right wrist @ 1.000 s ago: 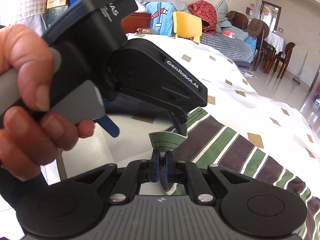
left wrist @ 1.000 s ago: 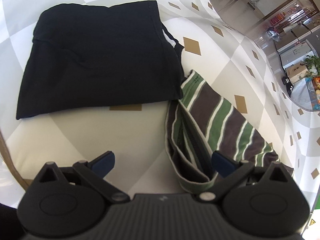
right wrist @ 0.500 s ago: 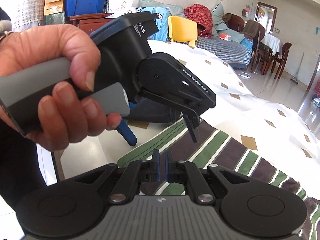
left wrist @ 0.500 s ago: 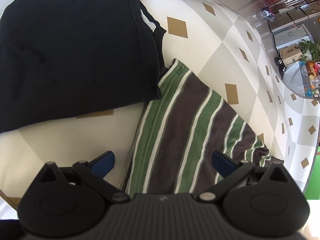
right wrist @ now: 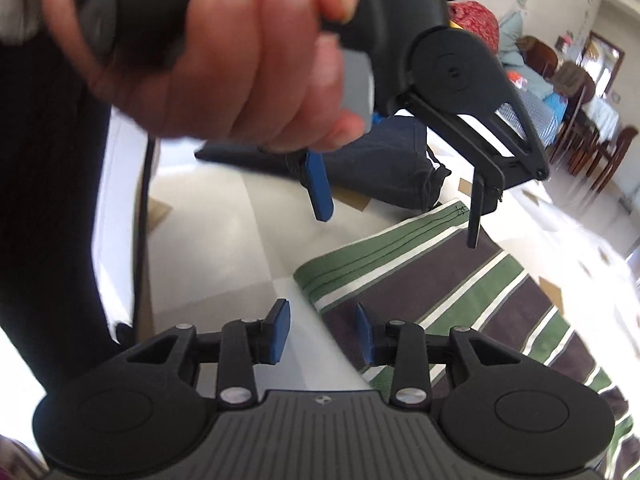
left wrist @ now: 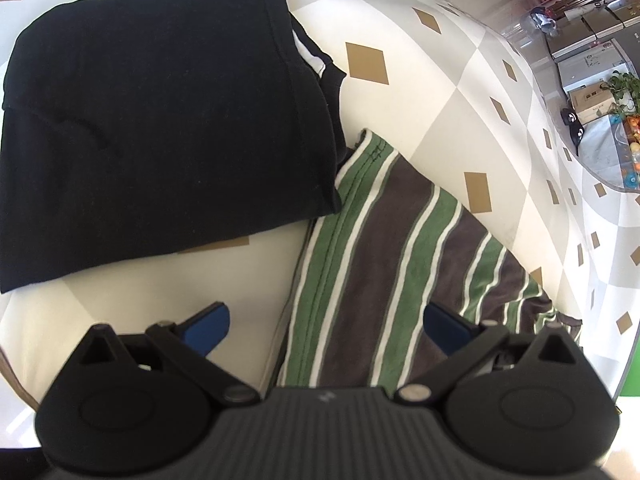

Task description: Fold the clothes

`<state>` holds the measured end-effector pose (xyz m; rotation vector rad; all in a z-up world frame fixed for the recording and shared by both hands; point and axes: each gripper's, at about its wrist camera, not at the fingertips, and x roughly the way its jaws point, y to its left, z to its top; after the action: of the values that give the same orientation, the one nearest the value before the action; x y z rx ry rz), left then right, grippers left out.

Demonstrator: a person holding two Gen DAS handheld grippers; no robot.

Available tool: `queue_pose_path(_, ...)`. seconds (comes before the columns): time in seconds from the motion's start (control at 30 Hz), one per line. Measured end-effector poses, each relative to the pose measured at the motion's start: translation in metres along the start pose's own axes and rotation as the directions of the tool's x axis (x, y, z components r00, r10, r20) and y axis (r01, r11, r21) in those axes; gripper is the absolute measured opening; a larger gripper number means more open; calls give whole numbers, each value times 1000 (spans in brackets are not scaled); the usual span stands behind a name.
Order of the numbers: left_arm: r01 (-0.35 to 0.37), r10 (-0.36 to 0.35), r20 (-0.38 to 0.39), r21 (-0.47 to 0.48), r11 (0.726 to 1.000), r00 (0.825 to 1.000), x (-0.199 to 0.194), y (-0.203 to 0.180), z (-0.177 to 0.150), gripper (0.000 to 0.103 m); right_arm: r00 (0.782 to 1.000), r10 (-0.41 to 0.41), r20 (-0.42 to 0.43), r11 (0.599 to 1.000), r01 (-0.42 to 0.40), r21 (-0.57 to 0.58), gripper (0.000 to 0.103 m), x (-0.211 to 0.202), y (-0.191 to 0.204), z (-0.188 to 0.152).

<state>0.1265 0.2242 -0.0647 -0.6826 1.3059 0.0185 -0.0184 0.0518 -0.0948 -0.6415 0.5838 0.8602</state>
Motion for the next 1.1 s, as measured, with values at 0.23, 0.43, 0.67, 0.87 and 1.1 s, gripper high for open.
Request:
queue_pose_path(0.23,4,-4,-11,-5,1000,1000,4,5,2,103,999,-49,23,998,50,-25,27,17,-7,6)
queue_pose_path(0.43,15,-15,-9,-11,1000,1000,5,5,3,103,997,-74,22,996,73,52,4,11,-20,6)
queue_pose_path(0.67,84,-86,-32,-52,995,996,10,3,7,103,993,-77,85,969,55,239,4,-24,-54,13)
queue_pose_path(0.87,154,-158,-66,-60,986,985,22,-11,14,103,992,-66,112,954,29,300,4,-43,-68,15)
queue_pose_path(1.1,158,-161,-60,-55,986,985,35,-23,31,80,995,-35,95,958,7,286,4,-41,-67,8)
